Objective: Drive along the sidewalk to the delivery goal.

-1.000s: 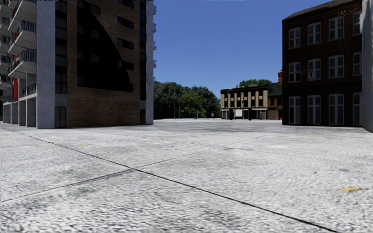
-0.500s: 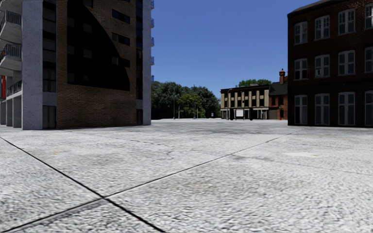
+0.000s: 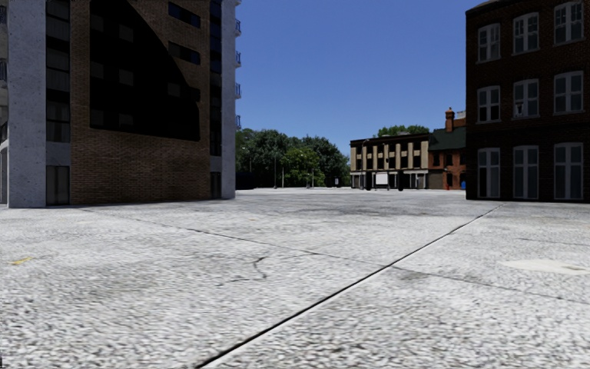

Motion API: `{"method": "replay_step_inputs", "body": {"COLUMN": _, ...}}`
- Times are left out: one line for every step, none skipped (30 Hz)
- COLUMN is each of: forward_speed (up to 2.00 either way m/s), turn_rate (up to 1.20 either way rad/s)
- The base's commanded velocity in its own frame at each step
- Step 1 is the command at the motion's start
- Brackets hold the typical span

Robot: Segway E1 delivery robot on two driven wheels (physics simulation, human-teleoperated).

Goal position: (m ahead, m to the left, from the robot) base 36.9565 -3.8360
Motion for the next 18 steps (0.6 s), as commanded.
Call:
{"method": "replay_step_inputs", "body": {"forward_speed": 2.0, "turn_rate": 0.0}}
{"method": "replay_step_inputs", "body": {"forward_speed": 2.0, "turn_rate": 0.0}}
{"method": "replay_step_inputs", "body": {"forward_speed": 2.0, "turn_rate": 0.0}}
{"method": "replay_step_inputs", "body": {"forward_speed": 2.0, "turn_rate": 0.0}}
{"method": "replay_step_inputs", "body": {"forward_speed": 2.0, "turn_rate": 0.0}}
{"method": "replay_step_inputs", "body": {"forward_speed": 2.0, "turn_rate": -0.06}}
{"method": "replay_step_inputs", "body": {"forward_speed": 2.0, "turn_rate": -0.06}}
{"method": "replay_step_inputs", "body": {"forward_speed": 2.0, "turn_rate": -0.16}}
{"method": "replay_step_inputs", "body": {"forward_speed": 2.0, "turn_rate": -0.25}}
{"method": "replay_step_inputs", "body": {"forward_speed": 2.0, "turn_rate": -0.3}}
{"method": "replay_step_inputs", "body": {"forward_speed": 2.0, "turn_rate": -0.31}}
{"method": "replay_step_inputs", "body": {"forward_speed": 2.0, "turn_rate": -0.31}}
{"method": "replay_step_inputs", "body": {"forward_speed": 2.0, "turn_rate": -0.32}}
{"method": "replay_step_inputs", "body": {"forward_speed": 2.0, "turn_rate": -0.32}}
{"method": "replay_step_inputs", "body": {"forward_speed": 2.0, "turn_rate": -0.32}}
{"method": "replay_step_inputs", "body": {"forward_speed": 2.0, "turn_rate": -0.32}}
{"method": "replay_step_inputs", "body": {"forward_speed": 2.0, "turn_rate": -0.32}}
{"method": "replay_step_inputs", "body": {"forward_speed": 2.0, "turn_rate": -0.32}}
